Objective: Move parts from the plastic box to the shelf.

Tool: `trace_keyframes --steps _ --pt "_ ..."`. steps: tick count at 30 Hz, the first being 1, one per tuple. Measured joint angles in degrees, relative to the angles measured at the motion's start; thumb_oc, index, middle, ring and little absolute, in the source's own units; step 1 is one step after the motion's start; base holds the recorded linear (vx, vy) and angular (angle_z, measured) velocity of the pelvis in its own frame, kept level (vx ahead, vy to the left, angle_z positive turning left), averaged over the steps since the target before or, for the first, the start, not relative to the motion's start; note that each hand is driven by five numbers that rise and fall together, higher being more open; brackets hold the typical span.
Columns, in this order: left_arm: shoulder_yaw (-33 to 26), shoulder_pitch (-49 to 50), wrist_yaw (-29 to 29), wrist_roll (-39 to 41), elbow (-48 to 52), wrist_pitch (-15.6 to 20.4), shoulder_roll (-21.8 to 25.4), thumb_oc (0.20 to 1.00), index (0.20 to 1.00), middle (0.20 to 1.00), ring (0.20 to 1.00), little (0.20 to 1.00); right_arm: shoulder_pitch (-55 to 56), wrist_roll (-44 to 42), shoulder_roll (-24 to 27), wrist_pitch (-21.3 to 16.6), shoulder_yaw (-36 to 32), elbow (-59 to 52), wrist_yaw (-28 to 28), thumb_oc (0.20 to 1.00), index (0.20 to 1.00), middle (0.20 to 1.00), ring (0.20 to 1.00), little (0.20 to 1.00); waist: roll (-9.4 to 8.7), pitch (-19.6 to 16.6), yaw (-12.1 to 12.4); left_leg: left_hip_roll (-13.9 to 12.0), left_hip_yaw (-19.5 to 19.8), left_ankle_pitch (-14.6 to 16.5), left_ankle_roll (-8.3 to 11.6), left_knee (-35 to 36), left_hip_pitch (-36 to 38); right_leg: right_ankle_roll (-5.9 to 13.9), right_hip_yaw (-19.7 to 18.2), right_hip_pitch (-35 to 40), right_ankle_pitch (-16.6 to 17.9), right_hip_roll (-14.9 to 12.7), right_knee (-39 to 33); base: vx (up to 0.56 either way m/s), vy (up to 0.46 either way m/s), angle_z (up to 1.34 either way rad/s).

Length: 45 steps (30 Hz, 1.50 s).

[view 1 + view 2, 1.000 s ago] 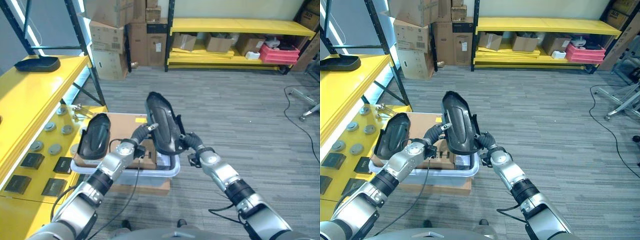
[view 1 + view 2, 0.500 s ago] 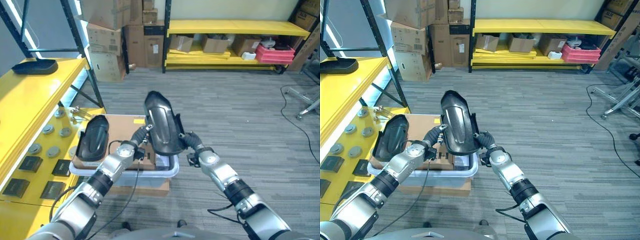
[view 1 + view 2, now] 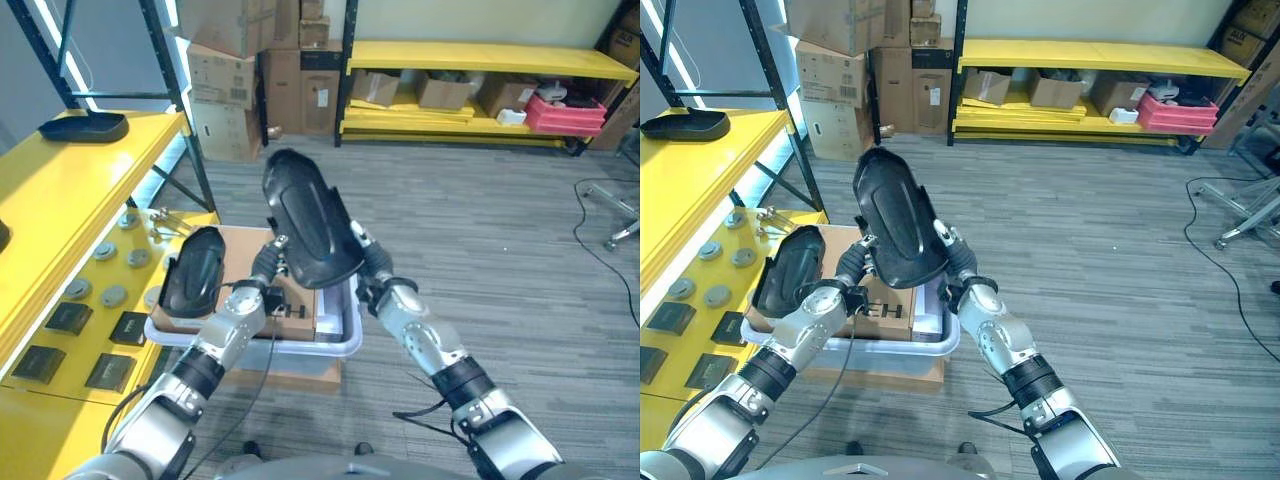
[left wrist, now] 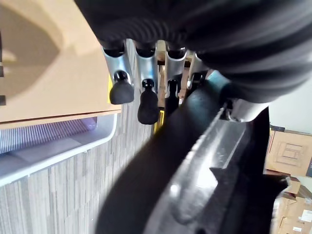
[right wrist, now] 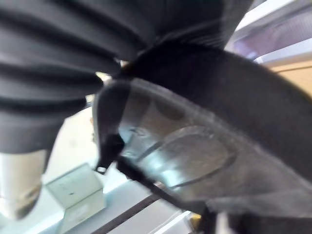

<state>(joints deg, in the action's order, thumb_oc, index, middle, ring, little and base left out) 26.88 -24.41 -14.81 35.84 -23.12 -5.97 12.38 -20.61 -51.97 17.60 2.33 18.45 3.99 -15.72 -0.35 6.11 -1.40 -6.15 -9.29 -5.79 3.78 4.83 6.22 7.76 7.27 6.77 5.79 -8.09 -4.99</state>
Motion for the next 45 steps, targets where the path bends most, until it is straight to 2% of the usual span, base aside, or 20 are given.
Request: trace_keyframes --steps 3,8,11,13,18,20,23,27,30,31,32,33,34,35,36,38,39,40,43,45 --pt "0.0 0.6 0.0 0.0 -0.1 0.3 -0.3 0.200 0.200 0.200 0.200 0.200 -0.1 -0.7 0.1 -2.5 -3.6 -5.2 -0.4 1.000 1.000 1.000 1.000 1.000 -0.01 0.0 -0.4 0.0 -0.1 0.0 0.10 0.0 0.0 -0.04 0.0 0.0 0.0 0.0 0.0 0.00 0.000 0.00" --pt "-4.5 3.9 0.1 -1.3 -2.7 2.6 -0.5 0.200 0.200 0.200 0.200 0.200 1.3 -2.8 3.5 -2.4 -10.2 -8.1 -1.8 1.000 1.000 1.000 1.000 1.000 -0.04 0.0 -2.3 -0.2 -0.3 0.2 0.23 0.0 0.0 -0.12 -0.3 -0.2 0.1 0.2 0.0 0.00 0.000 -0.02" --pt "-9.3 7.5 0.1 -2.4 -2.9 5.4 0.5 0.200 0.200 0.200 0.200 0.200 12.2 -2.4 5.6 -0.3 -16.0 -7.4 -1.6 1.000 1.000 1.000 1.000 1.000 -0.33 -0.1 -2.5 -0.4 -0.6 0.3 0.38 0.0 -0.1 0.24 -0.5 -0.6 -0.4 0.4 0.0 -0.02 -0.027 -0.06" --pt "-13.4 11.7 0.2 -2.4 -2.0 8.3 2.4 0.200 0.200 0.200 0.200 0.200 22.8 2.9 5.4 3.0 -17.0 0.0 -0.6 1.000 1.000 1.000 1.000 1.000 -0.68 -0.2 -3.5 -0.4 -0.8 0.4 0.37 0.1 -0.1 0.29 -0.6 -0.7 -0.4 0.4 0.0 -0.06 -0.069 -0.07" --pt "-15.7 14.8 0.2 -2.5 2.3 9.5 5.5 0.200 0.200 0.200 0.200 0.200 30.1 10.9 4.6 6.4 -17.1 12.3 -0.4 1.000 1.000 1.000 1.000 1.000 -0.90 -0.1 -4.1 -0.5 -0.8 0.8 -0.06 0.1 -0.8 0.22 -0.5 -1.2 -0.5 0.4 0.0 -0.06 -0.073 0.01" --pt "-15.7 15.9 0.2 -2.6 5.8 10.5 6.9 0.200 0.200 0.200 0.200 0.200 31.4 14.5 4.3 6.9 -17.1 18.5 0.2 1.000 1.000 1.000 1.000 1.000 -1.13 -0.2 -3.6 -0.6 -0.5 0.7 0.00 0.1 -1.6 0.01 -0.4 -1.9 -0.6 0.4 0.1 -0.08 -0.129 0.08" --pt "-17.6 17.9 0.2 -4.8 11.2 11.9 8.2 0.200 0.200 0.200 0.200 0.200 31.8 21.1 3.6 6.9 -16.8 35.0 3.9 1.000 1.000 1.000 1.000 1.000 -1.09 -0.1 -2.6 -0.8 1.2 0.3 0.25 0.0 -2.7 -0.03 1.0 -1.8 -0.5 0.8 0.2 -0.05 -0.124 0.20" --pt "-20.2 19.4 0.1 -7.1 13.9 12.8 9.5 0.200 0.200 0.200 0.200 0.200 31.7 26.3 3.6 7.4 -14.5 41.5 8.9 1.000 1.000 1.000 1.000 1.000 -0.47 0.2 -0.4 -1.7 3.4 -0.5 0.79 -0.3 -4.2 -0.75 3.1 -1.8 -0.8 1.9 0.0 -0.04 -0.082 0.25" --pt "-21.7 19.9 0.1 -9.1 17.7 12.8 9.7 0.200 0.200 0.200 0.200 0.200 31.8 31.5 3.2 7.6 -11.9 46.1 12.1 1.000 1.000 1.000 1.000 1.000 0.79 1.0 3.0 -2.1 5.6 -1.6 0.75 -0.3 -6.4 -1.30 6.4 -1.4 -1.1 2.8 0.3 -0.04 -0.035 0.62" --pt "-22.1 19.7 0.2 -9.2 18.0 12.8 9.7 0.200 0.200 0.200 0.200 0.200 31.7 32.5 2.9 7.1 -11.6 47.8 12.3 1.000 1.000 1.000 1.000 1.000 1.62 1.4 3.9 -2.2 5.1 -1.5 0.47 0.0 -7.2 -1.46 8.7 -0.7 -1.0 3.1 0.3 0.03 -0.015 1.35" --pt "-21.9 18.2 0.6 -9.3 17.9 12.6 9.6 0.200 0.200 0.200 0.200 0.200 31.8 33.4 2.3 6.1 -10.6 49.1 11.9 1.000 1.000 1.000 1.000 1.000 1.85 1.4 2.9 -3.0 -0.2 0.4 -1.11 -0.6 -9.2 -1.81 13.4 0.1 -1.5 2.0 0.3 0.06 0.021 2.03" --pt "-21.8 16.9 0.6 -10.0 18.1 12.7 9.6 0.200 0.200 0.200 0.200 0.200 32.2 33.7 1.6 6.1 -9.4 49.4 11.9 1.000 1.000 1.000 1.000 1.000 1.89 1.6 2.9 -3.7 -6.6 2.0 -0.83 -1.8 -10.7 -1.91 17.7 1.0 -2.9 0.6 0.3 0.02 0.071 2.33" --pt "-21.7 16.6 0.6 -10.3 18.2 12.7 9.6 0.200 0.200 0.200 0.200 0.200 32.0 33.7 1.4 6.1 -8.9 49.5 11.7 1.000 1.000 1.000 1.000 1.000 2.05 1.8 3.3 -4.4 -12.2 2.8 -1.71 -2.8 -11.9 -1.43 20.0 1.6 -3.4 0.4 0.3 0.07 0.147 1.87" --pt "-21.7 16.6 0.2 -10.9 18.3 12.7 9.8 0.200 0.200 0.200 0.200 0.200 31.9 33.8 1.2 5.5 -8.3 49.8 11.4 1.000 1.000 1.000 1.000 1.000 2.24 1.8 2.8 -5.7 -17.6 2.7 -1.61 -4.4 -12.3 -1.50 22.8 2.4 -3.4 -0.4 0.3 0.06 0.133 1.49" --pt "-21.8 16.7 -0.2 -11.3 18.3 12.7 9.9 0.200 0.200 0.200 0.200 0.200 31.1 33.9 1.3 5.0 -8.2 49.8 11.4 1.000 1.000 1.000 1.000 1.000 3.28 1.6 3.0 -6.4 -20.8 1.5 -0.40 -4.7 -12.1 -0.68 24.7 3.0 -3.9 -0.8 0.6 0.11 0.185 1.08" --pt "-22.2 18.1 -1.4 -11.3 18.3 12.7 11.3 0.200 0.200 0.200 0.200 0.200 28.4 34.2 1.9 3.6 -8.3 50.2 11.4 1.000 1.000 1.000 1.000 1.000 4.18 1.6 5.5 -4.6 -19.1 -0.8 -0.33 -4.5 -11.6 0.70 23.8 2.7 -4.9 -2.3 2.6 0.12 0.176 0.16" --pt "-22.8 19.3 -1.8 -11.4 18.3 12.7 13.0 0.200 0.200 0.200 0.200 0.200 26.9 34.3 1.7 3.4 -8.3 50.2 11.4 1.000 1.000 1.000 1.000 1.000 4.18 1.5 6.7 -3.4 -17.7 -0.9 -0.48 -4.9 -10.9 1.04 22.1 2.7 -5.2 -3.4 3.2 0.11 0.145 -0.41" --pt "-23.4 19.9 -2.2 -11.4 18.2 12.7 14.4 0.200 0.200 0.200 0.200 0.200 26.3 34.4 1.6 2.9 -7.8 49.8 11.4 1.000 1.000 1.000 1.000 1.000 3.67 1.5 7.2 -2.1 -15.8 -1.7 -1.50 -4.9 -10.8 1.41 21.2 2.7 -5.3 -4.1 3.6 0.13 0.159 -0.19" --pt "-26.6 19.8 -1.9 -12.4 18.5 13.1 16.3 0.200 0.200 0.200 0.200 0.200 25.5 34.8 -0.2 3.1 -6.9 49.4 11.3 1.000 1.000 1.000 1.000 1.000 1.21 2.6 8.0 0.8 -14.3 -1.8 -2.40 -4.7 -11.3 2.32 21.8 3.3 -5.8 -6.2 4.3 0.16 0.151 0.30" --pt "-28.4 19.8 -1.8 -12.6 18.5 13.1 16.4 0.200 0.200 0.200 0.200 0.200 25.0 36.0 -1.4 3.9 -6.3 51.5 11.3 1.000 1.000 1.000 1.000 1.000 -0.31 3.3 9.8 1.8 -13.9 -1.5 -3.62 -5.4 -11.5 2.49 22.0 3.9 -5.6 -7.1 4.4 0.17 0.149 0.23"
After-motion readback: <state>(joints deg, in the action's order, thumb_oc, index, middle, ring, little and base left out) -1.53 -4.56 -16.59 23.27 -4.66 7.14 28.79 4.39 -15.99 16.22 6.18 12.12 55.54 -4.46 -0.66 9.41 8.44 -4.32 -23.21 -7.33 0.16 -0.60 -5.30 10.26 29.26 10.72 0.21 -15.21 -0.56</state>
